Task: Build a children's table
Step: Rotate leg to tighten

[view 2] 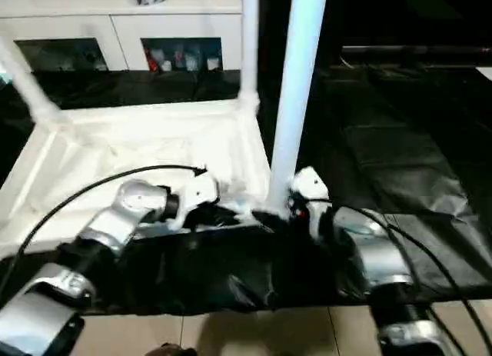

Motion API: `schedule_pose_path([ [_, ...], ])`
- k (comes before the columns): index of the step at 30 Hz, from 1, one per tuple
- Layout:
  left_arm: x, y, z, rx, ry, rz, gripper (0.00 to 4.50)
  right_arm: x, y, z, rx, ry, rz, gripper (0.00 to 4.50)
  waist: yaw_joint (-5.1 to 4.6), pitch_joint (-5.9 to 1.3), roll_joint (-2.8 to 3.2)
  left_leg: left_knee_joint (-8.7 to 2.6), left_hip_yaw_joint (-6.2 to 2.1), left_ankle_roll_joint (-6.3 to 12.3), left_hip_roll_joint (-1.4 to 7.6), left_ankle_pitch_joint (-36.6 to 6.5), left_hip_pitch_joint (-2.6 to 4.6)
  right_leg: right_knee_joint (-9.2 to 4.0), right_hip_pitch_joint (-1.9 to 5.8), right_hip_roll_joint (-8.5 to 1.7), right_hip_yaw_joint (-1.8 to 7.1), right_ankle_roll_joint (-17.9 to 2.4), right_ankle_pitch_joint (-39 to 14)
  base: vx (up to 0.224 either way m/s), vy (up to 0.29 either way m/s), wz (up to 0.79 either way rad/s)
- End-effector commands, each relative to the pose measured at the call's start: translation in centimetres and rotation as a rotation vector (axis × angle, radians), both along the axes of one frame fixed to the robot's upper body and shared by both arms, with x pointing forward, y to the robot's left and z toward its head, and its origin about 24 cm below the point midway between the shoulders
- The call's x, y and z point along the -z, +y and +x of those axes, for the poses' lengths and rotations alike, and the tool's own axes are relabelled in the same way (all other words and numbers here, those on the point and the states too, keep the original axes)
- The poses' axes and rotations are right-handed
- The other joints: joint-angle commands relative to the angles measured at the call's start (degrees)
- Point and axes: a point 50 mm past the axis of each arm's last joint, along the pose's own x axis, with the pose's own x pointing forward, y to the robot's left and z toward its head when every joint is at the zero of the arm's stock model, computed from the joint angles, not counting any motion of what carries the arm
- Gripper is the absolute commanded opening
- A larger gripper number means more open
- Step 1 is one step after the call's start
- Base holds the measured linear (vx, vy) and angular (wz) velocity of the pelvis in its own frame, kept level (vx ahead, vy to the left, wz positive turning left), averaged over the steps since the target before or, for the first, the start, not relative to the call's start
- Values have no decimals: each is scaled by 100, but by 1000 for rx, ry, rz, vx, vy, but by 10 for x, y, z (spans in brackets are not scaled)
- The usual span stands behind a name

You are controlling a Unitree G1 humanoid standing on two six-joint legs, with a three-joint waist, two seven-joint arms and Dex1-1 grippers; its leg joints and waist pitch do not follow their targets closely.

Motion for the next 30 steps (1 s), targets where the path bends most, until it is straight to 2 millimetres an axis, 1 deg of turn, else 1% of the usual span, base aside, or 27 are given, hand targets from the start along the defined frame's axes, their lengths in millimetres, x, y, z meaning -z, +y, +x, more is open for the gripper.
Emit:
schedule_pose_path([
  [1, -10, 1, 0, 62, -38, 2, 0, -1, 18, -12, -205, 55, 18, 345, 26, -338, -73, -411, -225, 410, 468, -1325, 141, -396, 198, -478, 278, -1368, -1132, 0, 0, 0],
  [2, -10, 1, 0, 64, -38, 5, 0, -1, 18, -13, -211, 58, 17, 345, 26, -335, -85, -411, -219, 418, 467, -1316, 139, -395, 196, -483, 284, -1383, -1119, 0, 0, 0],
  [3, -10, 3, 0, 69, -39, 14, 0, 0, 18, -14, -230, 69, 10, 345, 33, -336, -83, -406, -219, 414, 466, -1307, 141, -395, 193, -489, 285, -1386, -1123, 0, 0, 0],
  [6, -10, 8, 0, 88, -35, 32, 0, 1, 18, -16, -268, 84, 1, 311, 56, -337, -84, -407, -217, 373, 468, -1287, 148, -396, 184, -494, 287, -1385, -1171, 0, 0, 0],
  [8, -10, 8, -1, 96, -33, 34, 0, 1, 20, -17, -274, 93, 11, 306, 71, -338, -84, -409, -214, 351, 469, -1285, 158, -395, 177, -491, 289, -1399, -1169, 0, 0, 0],
  [10, -10, 8, -1, 103, -31, 33, 0, 1, 21, -18, -278, 101, 24, 282, 85, -338, -86, -412, -221, 335, 470, -1261, 153, -389, 187, -494, 286, -1392, -1163, 0, 0, 0],
  [11, -10, 8, -1, 103, -31, 33, 0, 1, 21, -18, -278, 101, 24, 277, 89, -346, -86, -406, -219, 333, 470, -1232, 151, -381, 187, -497, 287, -1397, -1108, 0, 0, 0],
  [12, -10, 8, -1, 101, -31, 30, 0, 1, 21, -19, -275, 104, 27, 275, 91, -348, -72, -404, -221, 330, 468, -1215, 150, -376, 188, -496, 287, -1401, -1074, 0, 0, 0],
  [14, -10, 7, 0, 96, -31, 25, 0, 2, 21, -19, -265, 105, 31, 273, 103, -351, -75, -399, -214, 339, 468, -1195, 159, -375, 185, -494, 285, -1414, -1009, 0, 0, 0],
  [15, -10, 2, 2, 57, -36, 3, 0, 4, 21, -15, -173, 90, 56, 271, 110, -345, -72, -400, -215, 334, 466, -1206, 153, -381, 188, -498, 287, -1408, -1025, 0, 0, 0],
  [16, -9, -1, 3, 27, -44, -6, 0, 6, 20, -12, -110, 76, 60, 269, 106, -343, -80, -404, -212, 328, 469, -1215, 153, -386, 183, -500, 292, -1401, -1046, 0, 0, 0],
  [17, -9, -5, 5, -6, -50, -12, 0, 8, 21, -8, -46, 60, 62, 269, 99, -340, -69, -412, -220, 277, 465, -1262, 160, -387, 170, -499, 290, -1396, -1124, 0, 0, 0],
  [18, -9, -8, 7, -27, -54, -15, 0, 9, 21, -6, -6, 50, 62, 269, 79, -334, -77, -418, -218, 239, 460, -1309, 164, -400, 154, -493, 293, -1381, -1203, 0, 0, 0],
  [19, -7, -13, 9, -72, -69, -9, 0, 13, 21, 0, 89, 39, 45, 268, 59, -323, -98, -424, -222, 195, 451, -1411, 168, -421, 155, -502, 291, -1367, -1355, 0, 0, 0],
  [20, -7, -19, 12, -110, -78, -14, 0, 15, 22, 5, 166, 23, 33, 268, 17, -307, -100, -437, -243, 52, 437, -1577, 191, -468, 140, -510, 291, -1247, -1802, 0, 0, 0],
  [21, -7, -22, 13, -132, -82, -19, 0, 17, 22, 8, 212, 13, 26, 267, 0, -308, -94, -437, -252, 8, 432, -1636, 196, -477, 144, -518, 287, -1221, -1922, 0, 0, 0],
  [22, -7, -27, 14, -156, -87, -26, 0, 18, 24, 11, 265, 6, 31, 267, -36, -300, -103, -448, -262, -16, 428, -1711, 189, -507, 145, -513, 290, -1137, -2077, 0, 0, 0],
  [23, -7, -29, 15, -167, -89, -28, 0, 18, 25, 13, 290, 3, 33, 267, -62, -306, -96, -448, -261, -14, 430, -1730, 193, -506, 134, -506, 296, -1115, -2042, 0, 0, 0],
  [24, -7, -37, 16, -191, -96, -34, 0, 19, 29, 18, 373, -1, 43, 267, -78, -308, -98, -451, -267, -17, 428, -1720, 185, -501, 135, -507, 296, -1128, -1993, 0, 0, 0],
  [25, -7, -47, 17, -227, -107, -44, 0, 20, 37, 22, 434, -5, 60, 267, -103, -318, -98, -449, -265, -14, 415, -1664, 173, -495, 137, -496, 295, -1134, -1901, 0, 0, 0],
  [26, -8, -62, 17, -264, -116, -62, 0, 21, 51, 27, 517, -17, 67, 266, -113, -316, -73, -447, -269, -22, 413, -1657, 184, -494, 132, -499, 296, -1148, -1848, 0, 0, 0],
  [27, -8, -63, 16, -265, -116, -64, 0, 21, 52, 27, 523, -19, 66, 266, -138, -313, -89, -450, -263, -21, 403, -1630, 172, -500, 134, -493, 295, -1150, -1813, 0, 0, 0],
  [28, -8, -67, 16, -272, -117, -70, 0, 22, 56, 28, 548, -25, 63, 266, -138, -313, -89, -450, -263, -21, 403, -1630, 172, -500, 134, -493, 295, -1150, -1813, 0, 0, 0],
  [29, -9, -75, 15, -281, -123, -83, 0, 21, 66, 29, 579, -30, 82, 266, -148, -327, -88, -437, -257, 57, 396, -1525, 151, -504, 156, -505, 299, -1129, -1700, 0, 0, 0],
  [30, -10, -77, 14, -276, -126, -86, 0, 20, 70, 30, 584, -35, 91, 266, -153, -329, -85, -436, -258, 77, 400, -1489, 149, -494, 156, -502, 302, -1128, -1645, 0, 0, 0],
])
